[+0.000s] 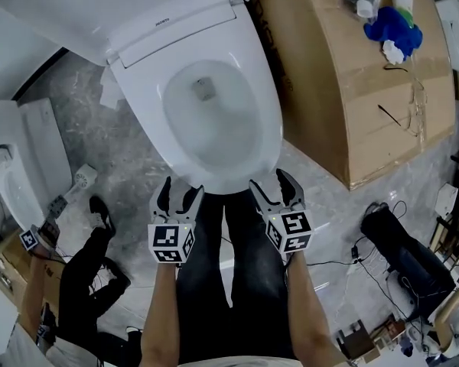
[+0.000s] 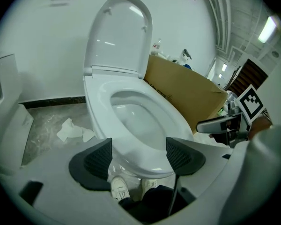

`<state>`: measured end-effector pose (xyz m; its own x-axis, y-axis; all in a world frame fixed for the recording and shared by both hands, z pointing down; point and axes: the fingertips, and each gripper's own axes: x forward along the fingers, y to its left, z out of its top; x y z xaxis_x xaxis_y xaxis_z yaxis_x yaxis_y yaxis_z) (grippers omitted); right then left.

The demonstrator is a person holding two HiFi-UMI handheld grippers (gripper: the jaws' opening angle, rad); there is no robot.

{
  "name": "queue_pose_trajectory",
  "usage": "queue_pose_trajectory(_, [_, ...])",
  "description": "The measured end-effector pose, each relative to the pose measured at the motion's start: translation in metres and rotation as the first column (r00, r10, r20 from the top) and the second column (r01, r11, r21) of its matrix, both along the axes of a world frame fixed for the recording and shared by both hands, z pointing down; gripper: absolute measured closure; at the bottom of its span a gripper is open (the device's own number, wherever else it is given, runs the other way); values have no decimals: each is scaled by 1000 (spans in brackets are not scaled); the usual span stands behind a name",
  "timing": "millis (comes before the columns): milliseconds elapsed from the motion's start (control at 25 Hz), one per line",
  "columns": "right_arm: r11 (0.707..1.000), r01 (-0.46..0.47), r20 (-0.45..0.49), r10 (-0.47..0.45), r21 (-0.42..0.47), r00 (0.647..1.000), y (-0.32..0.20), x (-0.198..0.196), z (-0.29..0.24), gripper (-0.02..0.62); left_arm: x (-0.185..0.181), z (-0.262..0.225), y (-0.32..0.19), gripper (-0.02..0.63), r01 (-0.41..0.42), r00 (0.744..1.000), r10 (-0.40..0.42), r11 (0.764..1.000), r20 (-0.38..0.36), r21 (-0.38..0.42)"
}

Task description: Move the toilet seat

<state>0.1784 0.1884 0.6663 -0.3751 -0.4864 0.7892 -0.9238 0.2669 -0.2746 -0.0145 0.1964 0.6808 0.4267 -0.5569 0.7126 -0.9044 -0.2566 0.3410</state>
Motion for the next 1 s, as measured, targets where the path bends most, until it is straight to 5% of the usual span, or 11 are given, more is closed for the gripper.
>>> queue_pose_trajectory(1000, [975,-126,58,139,-183,989,15,-2,70,203,7,56,7,229,75,994,-85,986,-63,-152])
